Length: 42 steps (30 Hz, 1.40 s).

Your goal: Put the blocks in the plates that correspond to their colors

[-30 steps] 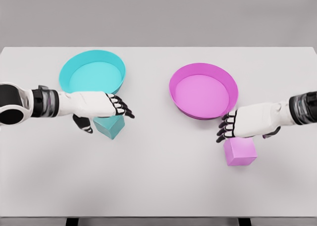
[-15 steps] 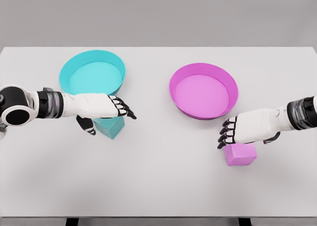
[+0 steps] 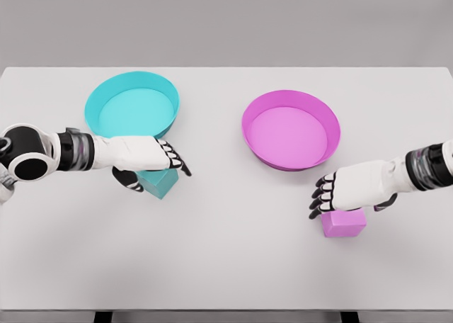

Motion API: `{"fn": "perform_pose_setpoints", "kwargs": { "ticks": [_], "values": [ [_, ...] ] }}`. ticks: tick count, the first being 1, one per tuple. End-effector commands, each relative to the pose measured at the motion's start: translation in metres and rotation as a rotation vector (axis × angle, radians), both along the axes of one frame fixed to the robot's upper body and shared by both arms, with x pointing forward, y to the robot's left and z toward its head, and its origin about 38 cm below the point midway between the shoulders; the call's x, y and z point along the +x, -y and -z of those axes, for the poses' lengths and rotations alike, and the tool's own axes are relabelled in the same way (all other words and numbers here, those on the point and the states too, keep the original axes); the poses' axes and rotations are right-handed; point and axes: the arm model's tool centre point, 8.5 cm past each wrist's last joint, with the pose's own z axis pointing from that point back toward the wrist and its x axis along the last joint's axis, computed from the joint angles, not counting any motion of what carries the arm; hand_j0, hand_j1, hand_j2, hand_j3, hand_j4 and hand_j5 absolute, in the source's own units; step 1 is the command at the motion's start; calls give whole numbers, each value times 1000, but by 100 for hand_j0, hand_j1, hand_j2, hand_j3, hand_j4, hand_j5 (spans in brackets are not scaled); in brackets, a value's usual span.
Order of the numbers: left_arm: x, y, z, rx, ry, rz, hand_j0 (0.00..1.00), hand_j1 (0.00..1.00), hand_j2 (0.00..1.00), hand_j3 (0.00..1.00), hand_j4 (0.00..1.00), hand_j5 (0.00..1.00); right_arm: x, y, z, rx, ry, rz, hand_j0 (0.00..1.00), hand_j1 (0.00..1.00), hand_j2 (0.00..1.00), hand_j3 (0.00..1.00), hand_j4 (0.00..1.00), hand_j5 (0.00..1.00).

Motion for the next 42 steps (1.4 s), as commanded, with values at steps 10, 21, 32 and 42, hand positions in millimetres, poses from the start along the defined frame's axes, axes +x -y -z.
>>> {"fn": "perform_pose_setpoints", "kwargs": {
  "ticks": [10,21,32,42],
  "values": [
    [1,3,-9,-18,20,12,63,63,63,63,63,63,0,-4,3,-3,-5,-15,94,94,94,94,94,94],
    [-7,16,-37,-63,83,84,57,57,57,57,57,57,3,-9,-2,10,6,-23,55,55,55,55,55,55],
    [-5,15,-66,-108,164,143,58,58,58,58,58,58,23,-8,-33,117,26,50,55,55,55,55,55,55],
    [25,-16,-93,-151,237,19,58,58,58,58,58,58,74,-4,-58,223,38,177,56,56,56,56,56,56]
  ]
}}
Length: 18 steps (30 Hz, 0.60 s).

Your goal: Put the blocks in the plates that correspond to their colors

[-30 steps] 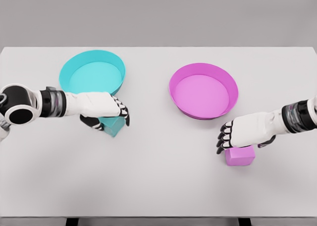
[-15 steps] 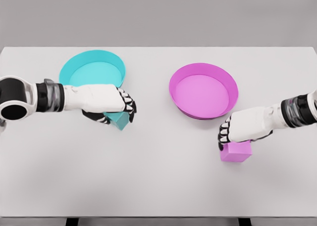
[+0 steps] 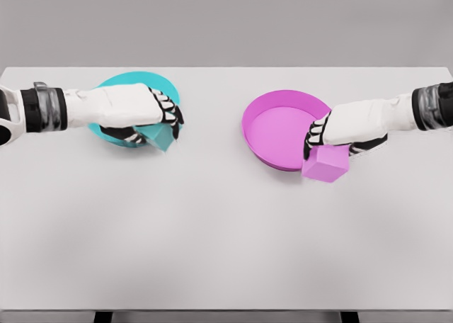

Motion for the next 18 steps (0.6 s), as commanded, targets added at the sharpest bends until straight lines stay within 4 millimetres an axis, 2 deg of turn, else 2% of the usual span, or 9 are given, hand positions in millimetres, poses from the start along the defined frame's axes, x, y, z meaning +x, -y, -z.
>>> {"fn": "perform_pose_setpoints", "kwargs": {
  "ticks": [1,3,9,11,15,18],
  "values": [
    [10,-11,-9,-27,17,-44,58,58,58,58,58,58,12,0,0,36,-20,35,56,56,56,56,56,56],
    [19,-13,-7,-50,8,-73,58,58,58,58,58,58,17,-7,-6,47,-8,26,56,56,56,56,56,56],
    [48,-31,13,-86,-57,-183,58,58,58,58,58,58,33,-1,-36,122,54,74,60,60,60,60,60,60],
    [55,-41,14,-85,-67,-222,58,58,58,58,58,58,39,-2,-36,129,53,87,59,59,59,59,59,59],
    [71,-42,21,-119,-94,-268,58,58,58,58,58,58,53,4,-31,128,46,132,57,57,57,57,57,57],
    [81,-44,33,-136,-133,-305,58,58,58,58,58,58,63,-12,-34,143,52,119,57,57,57,57,57,57]
  ]
}}
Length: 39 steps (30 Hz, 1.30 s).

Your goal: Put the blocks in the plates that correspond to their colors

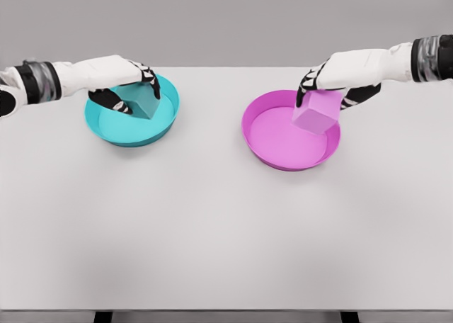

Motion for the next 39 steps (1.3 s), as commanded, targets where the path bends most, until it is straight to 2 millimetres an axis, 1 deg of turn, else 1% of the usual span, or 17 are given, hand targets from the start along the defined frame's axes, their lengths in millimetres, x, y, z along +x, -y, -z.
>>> {"fn": "perform_pose_setpoints", "kwargs": {
  "ticks": [1,5,8,10,11,12,13,20,21,23,25,27,30,33,34,37,39],
  "values": [
    [8,-3,12,-23,-37,-37,58,58,58,58,58,58,9,-11,4,16,-9,1,57,57,57,57,57,57],
    [15,-11,25,-33,-74,-81,58,58,58,58,58,58,19,-16,16,-22,-11,14,57,57,57,57,57,57],
    [26,-5,31,-56,-101,-104,58,58,58,58,58,58,27,-16,26,-50,-21,35,57,57,57,57,57,57],
    [28,-8,34,-57,-110,-118,58,58,58,58,58,58,31,-22,30,-62,-23,32,61,61,61,61,61,61],
    [30,-12,36,-57,-118,-134,58,58,58,58,58,58,29,-29,37,-72,-35,15,70,70,70,70,70,70],
    [31,-15,38,-58,-125,-145,58,58,58,58,58,58,28,-31,37,-72,-37,9,90,90,90,90,90,90],
    [32,-15,39,-59,-127,-147,58,58,58,58,58,58,28,-30,36,-71,-35,8,100,100,100,100,100,100],
    [34,-18,36,-60,-124,-157,63,63,63,63,63,63,22,-35,30,-61,-26,-17,100,100,100,100,100,100],
    [34,-18,36,-60,-124,-157,75,75,75,75,75,75,23,-33,26,-48,-23,-12,100,100,100,100,100,100],
    [34,-18,35,-62,-123,-158,94,94,94,94,94,94,23,-17,12,11,-29,25,100,100,100,100,100,100],
    [34,-18,34,-65,-121,-158,100,100,100,100,100,100,17,11,-7,72,-24,75,100,100,100,100,100,100],
    [34,-19,34,-64,-121,-159,100,100,100,100,100,100,5,58,-32,170,-16,162,100,100,100,100,100,100],
    [34,-18,30,-64,-110,-150,100,100,100,100,100,100,-9,97,-57,219,20,231,100,100,100,100,100,100],
    [28,-8,9,-86,-49,-76,100,100,100,100,100,100,-13,105,-29,205,-37,255,100,100,100,100,100,100],
    [19,-6,-10,-104,24,3,100,100,100,100,100,100,-14,106,-21,201,-55,260,100,100,100,100,100,100],
    [6,-31,-26,-206,54,11,100,100,100,100,100,100,-16,105,-9,200,-81,260,100,100,100,100,100,100],
    [-4,-44,-28,-234,43,8,100,100,100,100,100,100,-15,105,-8,202,-82,260,100,100,100,100,100,100]
  ]
}}
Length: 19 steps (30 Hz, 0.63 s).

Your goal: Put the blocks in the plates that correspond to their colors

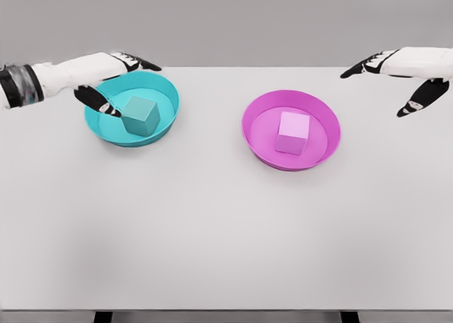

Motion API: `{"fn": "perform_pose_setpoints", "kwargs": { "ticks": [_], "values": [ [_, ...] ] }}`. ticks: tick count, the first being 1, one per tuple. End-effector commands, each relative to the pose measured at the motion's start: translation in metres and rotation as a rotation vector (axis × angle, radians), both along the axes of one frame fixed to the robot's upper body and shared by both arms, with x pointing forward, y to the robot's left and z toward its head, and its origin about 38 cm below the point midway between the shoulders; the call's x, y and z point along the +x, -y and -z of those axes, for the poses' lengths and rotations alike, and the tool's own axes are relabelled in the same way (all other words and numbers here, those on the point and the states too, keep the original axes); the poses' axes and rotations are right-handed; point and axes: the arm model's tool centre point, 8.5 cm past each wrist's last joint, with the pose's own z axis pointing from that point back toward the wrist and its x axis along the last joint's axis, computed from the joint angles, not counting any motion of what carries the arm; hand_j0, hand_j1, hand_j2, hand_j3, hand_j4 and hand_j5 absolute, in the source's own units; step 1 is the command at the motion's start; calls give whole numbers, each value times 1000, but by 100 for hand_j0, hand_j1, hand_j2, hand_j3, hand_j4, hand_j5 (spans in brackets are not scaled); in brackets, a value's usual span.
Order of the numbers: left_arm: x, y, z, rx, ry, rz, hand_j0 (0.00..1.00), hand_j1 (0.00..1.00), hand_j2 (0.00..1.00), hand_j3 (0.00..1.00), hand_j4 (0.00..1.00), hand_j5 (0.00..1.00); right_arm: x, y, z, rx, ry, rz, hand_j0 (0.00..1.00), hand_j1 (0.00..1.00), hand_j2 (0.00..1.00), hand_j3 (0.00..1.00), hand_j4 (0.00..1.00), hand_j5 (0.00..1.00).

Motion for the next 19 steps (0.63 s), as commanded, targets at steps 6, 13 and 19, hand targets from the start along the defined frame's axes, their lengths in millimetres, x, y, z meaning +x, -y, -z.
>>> {"fn": "perform_pose_setpoints", "kwargs": {
  "ticks": [6,13,19],
  "values": [
    [-59,-61,-26,-228,28,-29,100,100,100,100,100,100,0,10,9,13,-22,35,100,100,100,100,100,100],
    [-91,-81,36,-243,-135,-84,100,100,100,100,100,100,-11,44,8,-14,-28,108,100,100,100,100,100,100],
    [-94,-82,40,-241,-145,-86,100,100,100,100,100,100,-9,35,10,-8,-26,86,100,100,100,100,100,100]
  ]
}}
